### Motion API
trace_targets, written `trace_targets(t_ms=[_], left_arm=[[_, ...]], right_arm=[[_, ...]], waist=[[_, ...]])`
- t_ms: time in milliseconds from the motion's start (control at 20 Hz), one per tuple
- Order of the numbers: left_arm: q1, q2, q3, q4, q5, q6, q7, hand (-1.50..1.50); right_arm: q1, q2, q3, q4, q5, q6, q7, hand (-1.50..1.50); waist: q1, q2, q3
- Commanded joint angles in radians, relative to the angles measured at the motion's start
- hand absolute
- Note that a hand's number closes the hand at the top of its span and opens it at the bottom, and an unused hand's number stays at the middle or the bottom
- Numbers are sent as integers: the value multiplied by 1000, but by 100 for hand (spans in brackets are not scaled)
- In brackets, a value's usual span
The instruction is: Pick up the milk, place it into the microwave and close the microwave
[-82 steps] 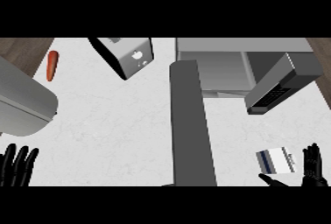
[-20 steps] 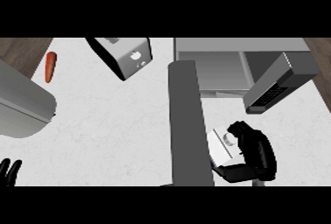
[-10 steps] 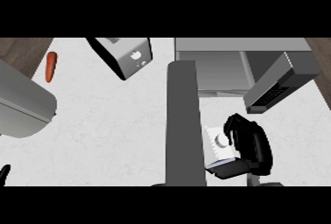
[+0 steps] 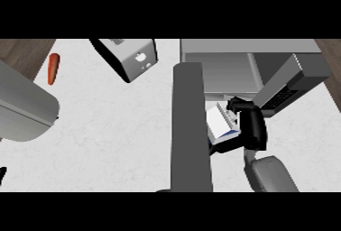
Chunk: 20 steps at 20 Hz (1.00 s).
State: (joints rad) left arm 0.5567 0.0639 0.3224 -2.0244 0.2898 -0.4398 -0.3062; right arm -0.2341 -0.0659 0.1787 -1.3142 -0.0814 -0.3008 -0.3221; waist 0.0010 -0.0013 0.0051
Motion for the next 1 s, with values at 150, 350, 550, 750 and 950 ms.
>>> trace_targets(t_ms=[150, 350, 550, 750, 950], left_arm=[[-83, 41, 39, 44, 31, -10, 41, -150], [-46, 35, 64, -10, 60, -17, 90, -150], [-57, 23, 65, 75, 16, -54, 13, -150], [-99, 22, 43, 55, 12, -33, 54, -150], [-123, 31, 55, 76, 3, -36, 41, -150]], right_arm=[[-228, 63, -117, 391, -42, -72, -110, 150], [-350, 44, -222, 565, -61, -11, -180, 150], [-471, 15, -288, 779, -63, 25, -317, 150], [-543, -18, -315, 933, -39, 43, -449, 150], [-620, -36, -342, 1015, -23, -15, -498, 150]], waist=[[20, 7, -4], [18, 5, -4], [29, 9, -4], [43, 16, -3], [51, 18, -3]])
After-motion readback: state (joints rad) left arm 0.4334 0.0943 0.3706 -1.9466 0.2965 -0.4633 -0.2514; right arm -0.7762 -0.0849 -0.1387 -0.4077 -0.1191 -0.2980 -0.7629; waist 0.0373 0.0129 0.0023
